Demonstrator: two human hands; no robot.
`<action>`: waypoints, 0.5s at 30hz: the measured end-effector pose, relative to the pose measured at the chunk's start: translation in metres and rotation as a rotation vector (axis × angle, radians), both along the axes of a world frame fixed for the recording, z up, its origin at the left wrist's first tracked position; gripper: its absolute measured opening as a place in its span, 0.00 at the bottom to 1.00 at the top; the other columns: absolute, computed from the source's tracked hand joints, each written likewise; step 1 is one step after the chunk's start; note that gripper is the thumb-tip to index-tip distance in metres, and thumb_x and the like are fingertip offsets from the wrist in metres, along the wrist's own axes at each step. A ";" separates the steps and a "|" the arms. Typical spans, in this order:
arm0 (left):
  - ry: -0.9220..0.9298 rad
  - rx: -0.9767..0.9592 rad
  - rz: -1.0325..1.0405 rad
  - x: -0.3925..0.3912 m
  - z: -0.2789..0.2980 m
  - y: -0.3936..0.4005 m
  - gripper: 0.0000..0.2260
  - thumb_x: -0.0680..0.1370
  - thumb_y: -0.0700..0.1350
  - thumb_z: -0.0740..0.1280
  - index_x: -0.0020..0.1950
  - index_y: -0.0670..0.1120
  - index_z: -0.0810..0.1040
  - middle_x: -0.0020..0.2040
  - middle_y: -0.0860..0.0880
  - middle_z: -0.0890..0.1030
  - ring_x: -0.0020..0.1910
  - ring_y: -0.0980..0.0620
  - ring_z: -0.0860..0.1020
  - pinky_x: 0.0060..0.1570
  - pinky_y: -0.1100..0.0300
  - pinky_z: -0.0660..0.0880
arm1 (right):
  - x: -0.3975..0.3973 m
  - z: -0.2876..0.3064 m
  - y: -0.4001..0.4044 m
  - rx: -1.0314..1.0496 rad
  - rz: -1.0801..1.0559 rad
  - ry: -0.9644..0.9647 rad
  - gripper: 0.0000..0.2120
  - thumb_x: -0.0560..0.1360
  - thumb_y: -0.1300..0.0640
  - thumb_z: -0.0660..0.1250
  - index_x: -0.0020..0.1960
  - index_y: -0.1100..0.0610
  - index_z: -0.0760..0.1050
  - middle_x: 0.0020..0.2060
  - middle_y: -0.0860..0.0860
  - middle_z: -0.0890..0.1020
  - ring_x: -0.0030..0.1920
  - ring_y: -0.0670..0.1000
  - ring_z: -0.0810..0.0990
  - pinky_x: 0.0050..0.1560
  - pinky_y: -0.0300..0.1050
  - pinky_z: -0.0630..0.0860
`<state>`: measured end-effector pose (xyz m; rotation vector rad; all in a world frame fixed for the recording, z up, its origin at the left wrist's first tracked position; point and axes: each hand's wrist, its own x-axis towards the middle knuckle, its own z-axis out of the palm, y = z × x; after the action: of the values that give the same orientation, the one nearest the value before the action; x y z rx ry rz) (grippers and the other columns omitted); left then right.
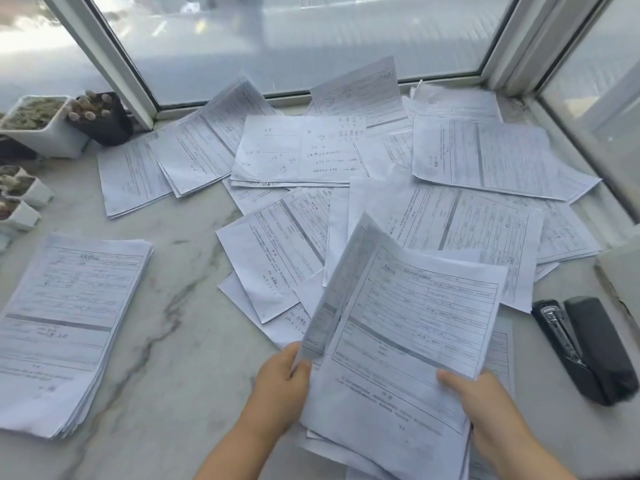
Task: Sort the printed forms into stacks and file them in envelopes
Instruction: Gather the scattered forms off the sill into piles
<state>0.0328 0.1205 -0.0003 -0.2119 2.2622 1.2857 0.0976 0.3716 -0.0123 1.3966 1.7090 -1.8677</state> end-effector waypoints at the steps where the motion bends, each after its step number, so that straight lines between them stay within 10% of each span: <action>1: -0.054 0.097 0.070 -0.002 0.005 -0.008 0.11 0.78 0.36 0.60 0.48 0.47 0.81 0.42 0.49 0.84 0.42 0.50 0.81 0.38 0.65 0.74 | -0.002 0.003 -0.001 -0.050 0.004 0.015 0.09 0.76 0.68 0.66 0.52 0.59 0.79 0.43 0.57 0.86 0.43 0.59 0.85 0.43 0.52 0.82; 7: -0.373 0.421 0.196 -0.015 0.016 -0.038 0.08 0.79 0.43 0.64 0.51 0.48 0.83 0.49 0.43 0.84 0.47 0.42 0.83 0.38 0.55 0.79 | -0.025 0.010 -0.020 -0.280 0.128 0.103 0.10 0.75 0.68 0.66 0.55 0.60 0.80 0.48 0.57 0.86 0.48 0.57 0.85 0.43 0.48 0.81; 11: -0.496 0.349 0.244 -0.024 0.012 -0.038 0.21 0.74 0.65 0.62 0.50 0.52 0.85 0.48 0.49 0.85 0.48 0.50 0.84 0.46 0.53 0.78 | -0.035 0.007 -0.039 0.022 0.246 0.111 0.13 0.74 0.68 0.67 0.54 0.54 0.80 0.45 0.50 0.86 0.48 0.53 0.85 0.49 0.49 0.80; 15: -0.426 0.290 0.031 -0.026 0.007 -0.039 0.14 0.70 0.45 0.72 0.55 0.46 0.82 0.52 0.45 0.84 0.50 0.46 0.83 0.49 0.52 0.79 | -0.033 0.005 -0.045 0.150 0.359 0.170 0.23 0.73 0.63 0.70 0.62 0.43 0.71 0.50 0.39 0.82 0.51 0.42 0.80 0.49 0.39 0.76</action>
<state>0.0066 0.0814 0.0071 -0.3760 1.7030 1.4120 0.0650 0.3265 -0.0076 0.9162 2.0583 -1.7265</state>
